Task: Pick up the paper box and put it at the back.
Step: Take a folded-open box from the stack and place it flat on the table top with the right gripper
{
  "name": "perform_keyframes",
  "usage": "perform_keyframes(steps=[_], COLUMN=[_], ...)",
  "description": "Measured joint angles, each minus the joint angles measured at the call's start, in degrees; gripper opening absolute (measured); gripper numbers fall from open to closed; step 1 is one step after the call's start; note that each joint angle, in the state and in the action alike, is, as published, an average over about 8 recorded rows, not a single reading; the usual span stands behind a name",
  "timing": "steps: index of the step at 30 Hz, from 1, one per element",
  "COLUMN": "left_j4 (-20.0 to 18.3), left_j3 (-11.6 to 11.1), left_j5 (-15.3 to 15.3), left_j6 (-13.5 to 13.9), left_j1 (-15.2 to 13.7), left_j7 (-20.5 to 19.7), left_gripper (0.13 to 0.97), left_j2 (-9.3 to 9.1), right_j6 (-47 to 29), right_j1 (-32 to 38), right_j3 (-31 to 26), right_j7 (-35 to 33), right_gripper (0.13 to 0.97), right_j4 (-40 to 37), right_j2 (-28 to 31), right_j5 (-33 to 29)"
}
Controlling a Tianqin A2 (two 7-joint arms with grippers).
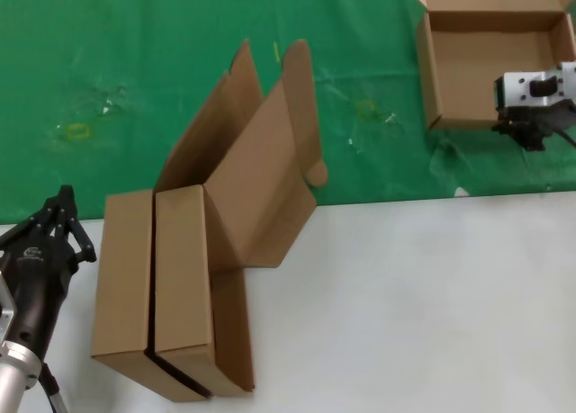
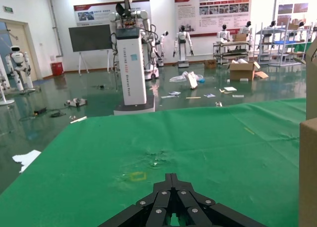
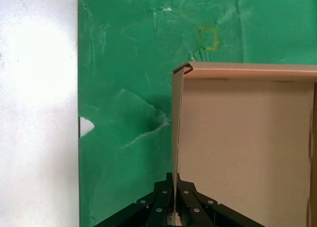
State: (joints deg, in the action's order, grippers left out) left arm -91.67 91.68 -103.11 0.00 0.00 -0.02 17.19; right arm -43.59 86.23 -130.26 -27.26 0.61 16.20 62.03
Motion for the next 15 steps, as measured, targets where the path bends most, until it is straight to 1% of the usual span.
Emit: perform_keyframes(steps=[15], left_j4=[0.0], left_j3=[0.0], left_j5=[0.0], left_j6=[0.0], left_j1=[0.0], left_j7=[0.0], left_gripper=[0.144], left_j2=[0.0], right_j6=[0.67], right_j1=[-1.27], right_j3=[0.02], right_j7=[0.54], right_gripper=[0.154], right_j4=[1.05], right_j2=[0.19], right_j5=[0.5])
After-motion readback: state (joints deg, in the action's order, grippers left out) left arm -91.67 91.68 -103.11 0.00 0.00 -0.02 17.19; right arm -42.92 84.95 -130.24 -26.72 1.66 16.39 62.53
